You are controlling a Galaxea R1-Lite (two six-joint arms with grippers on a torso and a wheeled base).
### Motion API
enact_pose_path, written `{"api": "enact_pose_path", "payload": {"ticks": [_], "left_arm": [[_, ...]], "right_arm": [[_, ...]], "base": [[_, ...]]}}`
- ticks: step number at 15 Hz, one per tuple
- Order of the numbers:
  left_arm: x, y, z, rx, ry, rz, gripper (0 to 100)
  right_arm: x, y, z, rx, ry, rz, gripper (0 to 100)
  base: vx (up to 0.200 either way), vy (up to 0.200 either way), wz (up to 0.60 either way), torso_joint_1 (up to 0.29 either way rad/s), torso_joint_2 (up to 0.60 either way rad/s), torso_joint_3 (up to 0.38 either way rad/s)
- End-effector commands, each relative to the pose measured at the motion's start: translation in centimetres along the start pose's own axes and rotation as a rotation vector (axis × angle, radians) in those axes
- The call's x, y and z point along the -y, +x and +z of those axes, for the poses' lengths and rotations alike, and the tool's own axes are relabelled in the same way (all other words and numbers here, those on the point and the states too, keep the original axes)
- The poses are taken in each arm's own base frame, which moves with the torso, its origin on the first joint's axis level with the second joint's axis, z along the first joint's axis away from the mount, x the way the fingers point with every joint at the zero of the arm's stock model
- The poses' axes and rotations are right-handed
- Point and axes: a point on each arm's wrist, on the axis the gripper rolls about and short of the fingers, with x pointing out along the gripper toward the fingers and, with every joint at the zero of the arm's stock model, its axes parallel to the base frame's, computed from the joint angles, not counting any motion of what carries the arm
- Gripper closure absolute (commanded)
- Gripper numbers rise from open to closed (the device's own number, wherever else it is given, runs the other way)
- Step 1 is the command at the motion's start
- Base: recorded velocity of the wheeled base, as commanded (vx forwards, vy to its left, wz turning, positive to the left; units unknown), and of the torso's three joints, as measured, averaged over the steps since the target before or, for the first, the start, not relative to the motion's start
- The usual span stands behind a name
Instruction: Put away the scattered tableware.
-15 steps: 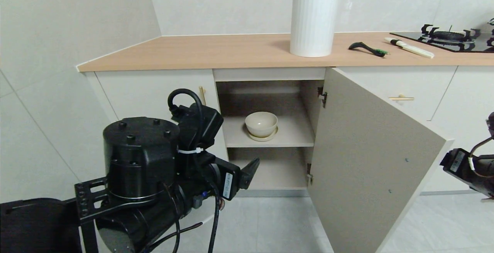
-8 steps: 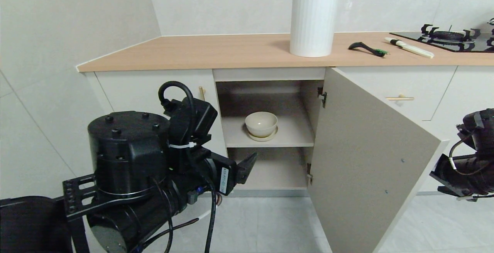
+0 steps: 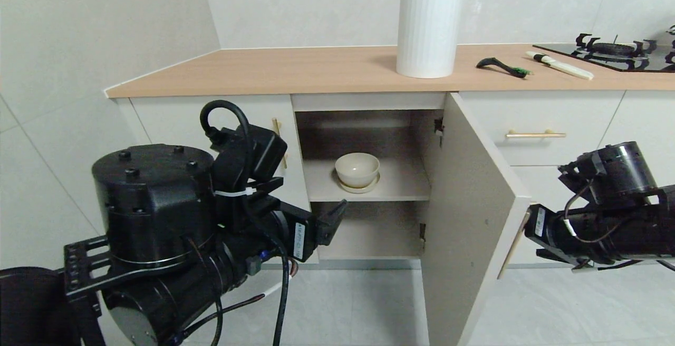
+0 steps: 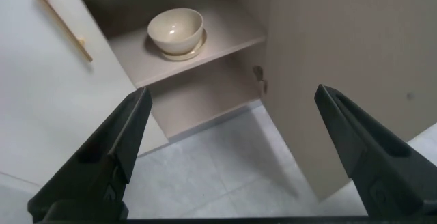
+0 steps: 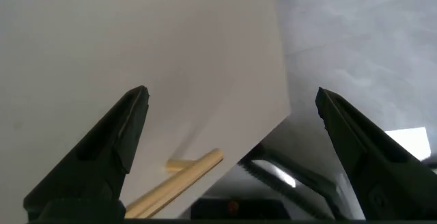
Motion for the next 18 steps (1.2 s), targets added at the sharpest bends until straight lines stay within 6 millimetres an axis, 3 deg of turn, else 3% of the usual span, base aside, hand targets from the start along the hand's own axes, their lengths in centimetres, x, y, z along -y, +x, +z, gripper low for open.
{"api": "enact_pose_path", "payload": {"ticks": [1, 5, 9, 13, 18], "left_arm": [[-0.1, -0.3, 0.4, 0.016, -0.007, 0.000, 0], [-0.1, -0.3, 0.9, 0.034, -0.007, 0.004, 0], [-0.7, -2.2, 2.3, 0.113, 0.028, 0.028, 0], [-1.2, -4.2, 3.5, 0.176, 0.040, 0.030, 0], [-1.2, -4.4, 3.5, 0.173, 0.059, 0.050, 0]], "right_arm": [[-2.5, 2.0, -0.4, -0.043, -0.056, 0.041, 0], [-5.8, 5.5, -0.1, -0.101, -0.107, 0.122, 0], [-8.0, 9.1, 1.9, -0.092, -0.113, 0.175, 0], [-9.0, 11.4, 2.8, -0.072, -0.113, 0.187, 0], [-9.4, 12.3, 3.1, -0.064, -0.111, 0.191, 0]], "base": [[0.000, 0.000, 0.00, 0.000, 0.00, 0.000], [0.000, 0.000, 0.00, 0.000, 0.00, 0.000], [0.000, 0.000, 0.00, 0.000, 0.00, 0.000], [0.000, 0.000, 0.00, 0.000, 0.00, 0.000], [0.000, 0.000, 0.00, 0.000, 0.00, 0.000]]}}
